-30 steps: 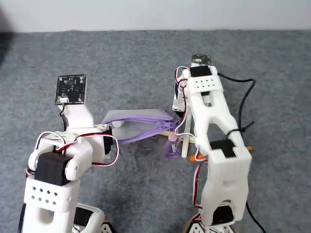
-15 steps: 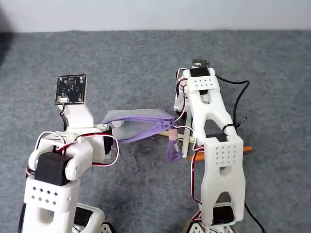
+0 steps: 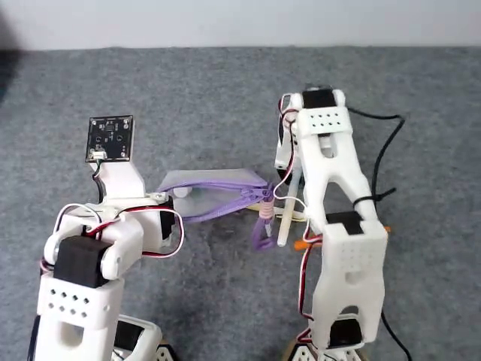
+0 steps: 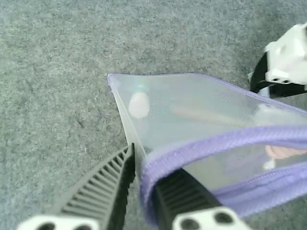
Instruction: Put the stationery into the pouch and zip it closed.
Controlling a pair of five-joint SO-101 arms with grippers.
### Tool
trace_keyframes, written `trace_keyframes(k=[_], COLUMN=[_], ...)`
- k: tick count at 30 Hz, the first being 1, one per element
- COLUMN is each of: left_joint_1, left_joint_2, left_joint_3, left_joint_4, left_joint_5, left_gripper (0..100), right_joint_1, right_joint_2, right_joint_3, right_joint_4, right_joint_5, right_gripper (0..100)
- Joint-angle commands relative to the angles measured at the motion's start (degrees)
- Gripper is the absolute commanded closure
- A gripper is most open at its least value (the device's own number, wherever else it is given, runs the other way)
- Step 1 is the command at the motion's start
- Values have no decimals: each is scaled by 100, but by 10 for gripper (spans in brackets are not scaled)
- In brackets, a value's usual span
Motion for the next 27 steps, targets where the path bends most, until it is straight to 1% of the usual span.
trace_keyframes(k=[1, 12, 16, 22, 27], left_joint_1=[18, 18, 18, 18, 18], left_joint_2=[9, 9, 18, 9, 9], left_joint_3=[-198, -207, -207, -207, -180], left_joint_4=[35, 35, 9, 9, 9], left_joint_5=[70, 70, 70, 70, 70], left_gripper=[988, 988, 988, 988, 988], right_joint_1=[-92, -646, -884, -1086, -1552], right_joint_2=[-1033, -4409, -5701, -7829, -9525], right_joint_3=[-44, 1811, 2488, 3903, 5363], right_joint_4=[268, 251, -57, -1112, -2589], right_joint_5=[53, 26, 18, 26, 53], right_gripper=[991, 991, 991, 991, 991])
